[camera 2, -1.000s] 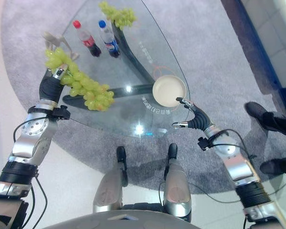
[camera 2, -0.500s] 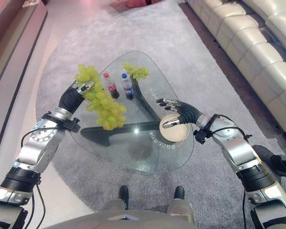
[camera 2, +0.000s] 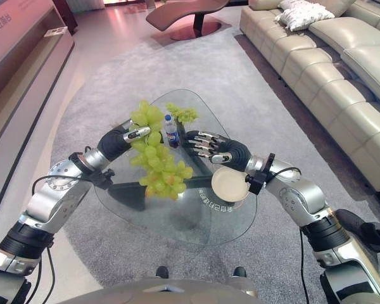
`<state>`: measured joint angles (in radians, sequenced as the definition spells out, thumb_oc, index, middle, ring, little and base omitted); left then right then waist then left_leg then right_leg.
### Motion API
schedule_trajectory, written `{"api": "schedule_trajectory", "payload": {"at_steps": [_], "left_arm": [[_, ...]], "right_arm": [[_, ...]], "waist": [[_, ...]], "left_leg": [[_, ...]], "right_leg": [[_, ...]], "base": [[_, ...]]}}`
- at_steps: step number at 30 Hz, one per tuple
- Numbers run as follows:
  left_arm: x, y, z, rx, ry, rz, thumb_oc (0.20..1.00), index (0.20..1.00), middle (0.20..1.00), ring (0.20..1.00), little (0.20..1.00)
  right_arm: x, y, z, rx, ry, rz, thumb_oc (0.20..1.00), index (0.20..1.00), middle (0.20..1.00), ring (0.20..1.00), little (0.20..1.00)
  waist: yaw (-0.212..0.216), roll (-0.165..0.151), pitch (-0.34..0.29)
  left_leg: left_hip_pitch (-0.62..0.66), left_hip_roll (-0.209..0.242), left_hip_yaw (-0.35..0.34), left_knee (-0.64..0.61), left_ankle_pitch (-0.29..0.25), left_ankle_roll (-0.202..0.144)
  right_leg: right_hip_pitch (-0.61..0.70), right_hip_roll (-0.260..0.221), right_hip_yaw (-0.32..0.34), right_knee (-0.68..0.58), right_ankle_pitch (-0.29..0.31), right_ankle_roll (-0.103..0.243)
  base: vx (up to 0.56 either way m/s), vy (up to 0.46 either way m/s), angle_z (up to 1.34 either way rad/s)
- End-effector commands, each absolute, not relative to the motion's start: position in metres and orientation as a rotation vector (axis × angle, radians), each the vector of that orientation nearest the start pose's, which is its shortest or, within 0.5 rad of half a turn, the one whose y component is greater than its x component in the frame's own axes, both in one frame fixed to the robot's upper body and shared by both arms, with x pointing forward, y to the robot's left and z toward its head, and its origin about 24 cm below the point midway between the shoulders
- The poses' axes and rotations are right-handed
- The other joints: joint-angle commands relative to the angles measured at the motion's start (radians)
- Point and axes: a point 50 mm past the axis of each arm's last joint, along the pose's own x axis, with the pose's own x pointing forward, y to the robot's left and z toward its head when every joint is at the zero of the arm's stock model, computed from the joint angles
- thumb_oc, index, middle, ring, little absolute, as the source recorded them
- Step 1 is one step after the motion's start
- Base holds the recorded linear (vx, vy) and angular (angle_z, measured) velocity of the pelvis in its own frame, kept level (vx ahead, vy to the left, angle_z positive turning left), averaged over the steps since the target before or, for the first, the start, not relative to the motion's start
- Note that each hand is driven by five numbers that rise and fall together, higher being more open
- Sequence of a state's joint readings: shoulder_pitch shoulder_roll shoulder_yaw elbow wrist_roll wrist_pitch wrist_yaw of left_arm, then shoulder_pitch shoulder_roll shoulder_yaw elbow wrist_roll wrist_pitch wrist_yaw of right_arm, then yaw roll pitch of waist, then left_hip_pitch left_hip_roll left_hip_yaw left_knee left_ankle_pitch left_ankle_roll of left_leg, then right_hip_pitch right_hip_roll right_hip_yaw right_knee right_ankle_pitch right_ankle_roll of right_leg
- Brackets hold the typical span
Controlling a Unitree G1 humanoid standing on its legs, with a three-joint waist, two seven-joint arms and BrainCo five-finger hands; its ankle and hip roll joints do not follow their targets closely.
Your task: Pick up fruits into the plate
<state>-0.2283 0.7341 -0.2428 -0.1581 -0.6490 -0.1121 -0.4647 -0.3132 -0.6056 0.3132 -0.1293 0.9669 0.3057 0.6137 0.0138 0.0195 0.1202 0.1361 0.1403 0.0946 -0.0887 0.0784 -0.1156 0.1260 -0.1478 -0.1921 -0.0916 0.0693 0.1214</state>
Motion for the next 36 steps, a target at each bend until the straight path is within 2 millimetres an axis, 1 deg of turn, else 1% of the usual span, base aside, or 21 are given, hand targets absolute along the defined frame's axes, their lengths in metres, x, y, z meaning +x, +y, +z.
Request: {"api": "schedule_trajectory", "payload": {"at_steps": [1, 6, 11, 12, 14, 15, 18, 23, 27, 33, 36], "left_arm": [[0.262, 0.155, 0.181, 0.160, -0.422, -0.944, 0.200, 0.200, 0.200, 0.200, 0.200], [0.259, 0.143, 0.184, 0.135, -0.442, -1.015, 0.200, 0.200, 0.200, 0.200, 0.200], [0.259, 0.134, 0.191, 0.148, -0.491, -1.023, 0.200, 0.200, 0.200, 0.200, 0.200], [0.259, 0.131, 0.193, 0.165, -0.513, -1.017, 0.200, 0.200, 0.200, 0.200, 0.200], [0.258, 0.129, 0.196, 0.184, -0.532, -1.024, 0.200, 0.200, 0.200, 0.200, 0.200], [0.256, 0.127, 0.198, 0.203, -0.553, -1.021, 0.200, 0.200, 0.200, 0.200, 0.200], [0.257, 0.128, 0.202, 0.225, -0.567, -0.985, 0.200, 0.200, 0.200, 0.200, 0.200], [0.262, 0.131, 0.210, 0.276, -0.592, -0.916, 0.200, 0.200, 0.200, 0.200, 0.200], [0.264, 0.132, 0.219, 0.296, -0.631, -0.858, 0.200, 0.200, 0.200, 0.200, 0.200], [0.268, 0.133, 0.225, 0.326, -0.659, -0.802, 0.200, 0.200, 0.200, 0.200, 0.200], [0.266, 0.133, 0.229, 0.315, -0.689, -0.789, 0.200, 0.200, 0.200, 0.200, 0.200]], "right_arm": [[0.259, -0.090, 0.153, 0.429, -0.063, 1.267, 1.000, 1.000, 1.000, 1.000, 1.000], [0.255, -0.068, 0.158, 0.512, -0.043, 1.298, 1.000, 1.000, 1.000, 1.000, 1.000], [0.250, -0.057, 0.156, 0.567, 0.020, 1.311, 1.000, 1.000, 1.000, 1.000, 1.000], [0.246, -0.052, 0.154, 0.609, 0.066, 1.340, 1.000, 1.000, 1.000, 1.000, 1.000], [0.242, -0.049, 0.150, 0.630, 0.113, 1.372, 1.000, 1.000, 1.000, 1.000, 1.000], [0.234, -0.046, 0.146, 0.656, 0.167, 1.419, 1.000, 1.000, 1.000, 1.000, 1.000], [0.223, -0.043, 0.141, 0.652, 0.230, 1.477, 1.000, 1.000, 1.000, 1.000, 1.000], [0.212, -0.043, 0.139, 0.602, 0.297, 1.518, 1.000, 1.000, 1.000, 1.000, 1.000], [0.210, -0.047, 0.132, 0.564, 0.348, 1.509, 1.000, 1.000, 1.000, 1.000, 1.000], [0.212, -0.054, 0.123, 0.515, 0.378, 1.454, 1.000, 1.000, 1.000, 1.000, 1.000], [0.217, -0.058, 0.122, 0.527, 0.362, 1.408, 1.000, 1.000, 1.000, 1.000, 1.000]], "waist": [[0.026, -0.028, -0.052], [0.032, -0.022, -0.056], [0.029, -0.021, -0.061], [0.027, -0.022, -0.062], [0.026, -0.022, -0.063], [0.024, -0.020, -0.060], [0.019, -0.020, -0.057], [0.008, -0.024, -0.060], [-0.002, -0.029, -0.063], [-0.012, -0.035, -0.062], [-0.017, -0.037, -0.060]], "left_leg": [[-0.024, -0.030, 0.046, 0.051, -0.126, 0.024], [-0.021, -0.033, 0.035, 0.046, -0.126, 0.027], [-0.024, -0.034, 0.023, 0.044, -0.125, 0.028], [-0.024, -0.037, 0.020, 0.045, -0.126, 0.029], [-0.025, -0.037, 0.019, 0.046, -0.128, 0.031], [-0.027, -0.039, 0.013, 0.050, -0.129, 0.032], [-0.029, -0.041, 0.007, 0.051, -0.129, 0.034], [-0.025, -0.043, 0.004, 0.047, -0.127, 0.033], [-0.026, -0.042, 0.002, 0.048, -0.125, 0.033], [-0.028, -0.045, -0.006, 0.051, -0.127, 0.035], [-0.025, -0.045, -0.008, 0.050, -0.127, 0.036]], "right_leg": [[0.013, -0.029, -0.075, 0.049, -0.081, 0.021], [0.018, -0.026, -0.068, 0.045, -0.081, 0.018], [0.016, -0.021, -0.052, 0.049, -0.087, 0.017], [0.015, -0.019, -0.048, 0.051, -0.089, 0.016], [0.013, -0.019, -0.044, 0.053, -0.090, 0.016], [0.011, -0.018, -0.037, 0.058, -0.093, 0.014], [0.006, -0.015, -0.025, 0.065, -0.097, 0.012], [0.005, -0.014, -0.009, 0.064, -0.096, 0.014], [0.002, -0.010, 0.004, 0.069, -0.098, 0.012], [-0.004, -0.004, 0.018, 0.079, -0.104, 0.007], [-0.002, -0.001, 0.025, 0.078, -0.105, 0.005]], "base": [[0.00, 0.000, 0.00], [0.00, 0.000, 0.00], [0.00, 0.003, 0.01], [0.00, 0.000, 0.00], [0.00, 0.000, 0.00], [0.00, 0.000, 0.00], [0.00, 0.000, 0.00], [0.00, 0.000, 0.00], [0.00, 0.000, 0.00], [-0.01, 0.003, -0.06], [-0.01, 0.002, -0.03]]}}
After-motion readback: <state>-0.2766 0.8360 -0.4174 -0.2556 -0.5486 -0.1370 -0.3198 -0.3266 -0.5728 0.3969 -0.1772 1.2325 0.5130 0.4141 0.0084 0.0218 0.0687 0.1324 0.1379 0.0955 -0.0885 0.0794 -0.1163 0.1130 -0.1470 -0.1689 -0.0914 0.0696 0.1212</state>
